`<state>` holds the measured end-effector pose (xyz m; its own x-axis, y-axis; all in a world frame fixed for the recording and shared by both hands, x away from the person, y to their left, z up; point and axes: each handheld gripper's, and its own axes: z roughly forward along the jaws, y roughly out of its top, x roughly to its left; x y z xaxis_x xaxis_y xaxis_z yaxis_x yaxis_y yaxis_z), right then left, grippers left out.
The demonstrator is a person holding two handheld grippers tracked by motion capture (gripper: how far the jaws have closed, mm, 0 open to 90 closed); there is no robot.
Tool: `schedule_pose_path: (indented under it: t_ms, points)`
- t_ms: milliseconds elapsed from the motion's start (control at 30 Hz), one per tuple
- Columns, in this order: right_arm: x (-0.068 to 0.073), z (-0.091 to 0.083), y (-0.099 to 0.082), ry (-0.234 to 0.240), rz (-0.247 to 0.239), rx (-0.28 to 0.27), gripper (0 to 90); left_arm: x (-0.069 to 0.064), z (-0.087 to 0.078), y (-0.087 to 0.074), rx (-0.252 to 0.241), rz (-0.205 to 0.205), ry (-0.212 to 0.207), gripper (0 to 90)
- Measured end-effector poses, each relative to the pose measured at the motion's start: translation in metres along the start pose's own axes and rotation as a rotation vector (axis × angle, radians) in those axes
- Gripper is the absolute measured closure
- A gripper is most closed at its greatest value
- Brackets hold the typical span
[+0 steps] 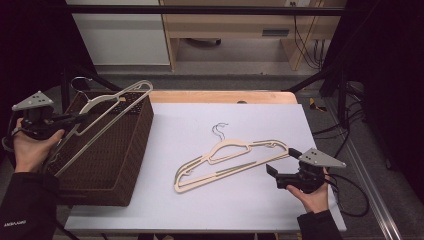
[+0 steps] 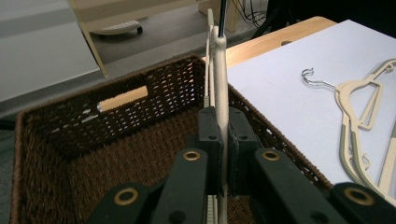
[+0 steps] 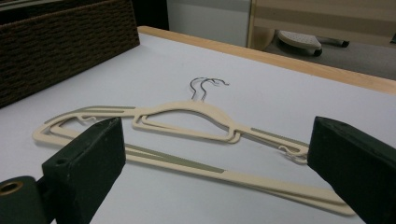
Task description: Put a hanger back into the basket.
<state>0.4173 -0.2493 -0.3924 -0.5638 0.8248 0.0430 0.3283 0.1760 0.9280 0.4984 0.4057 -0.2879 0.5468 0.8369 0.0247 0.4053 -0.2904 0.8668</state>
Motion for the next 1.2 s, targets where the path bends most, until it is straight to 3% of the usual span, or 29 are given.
schedule_pose_path:
  t_ms: [200, 467, 633, 800, 1067, 1200]
  points:
    - [0.001, 0.001, 0.0, -0.001, -0.002, 0.005, 4.3, 0.013, -0.001, -0.014, 0.007, -0.04, 0.002, 86.4]
    - [0.001, 0.002, -0.001, 0.002, -0.003, 0.007, 4.6, 0.02, -0.004, -0.027, 0.054, -0.041, 0.007, 86.4]
    - [0.001, 0.002, -0.001, 0.001, -0.003, 0.007, 4.6, 0.019, 0.007, -0.035, 0.079, -0.054, -0.001, 86.3]
    - [0.001, 0.002, -0.001, 0.001, -0.002, 0.009, 4.6, 0.018, 0.026, -0.047, 0.137, -0.082, 0.004, 86.0]
    - [0.002, 0.004, -0.001, 0.005, -0.004, 0.013, 4.6, 0.021, 0.043, -0.068, 0.21, -0.148, 0.045, 84.7]
    - [0.003, 0.005, -0.002, 0.009, -0.007, 0.018, 4.5, 0.026, 0.043, -0.077, 0.248, -0.186, 0.113, 81.4]
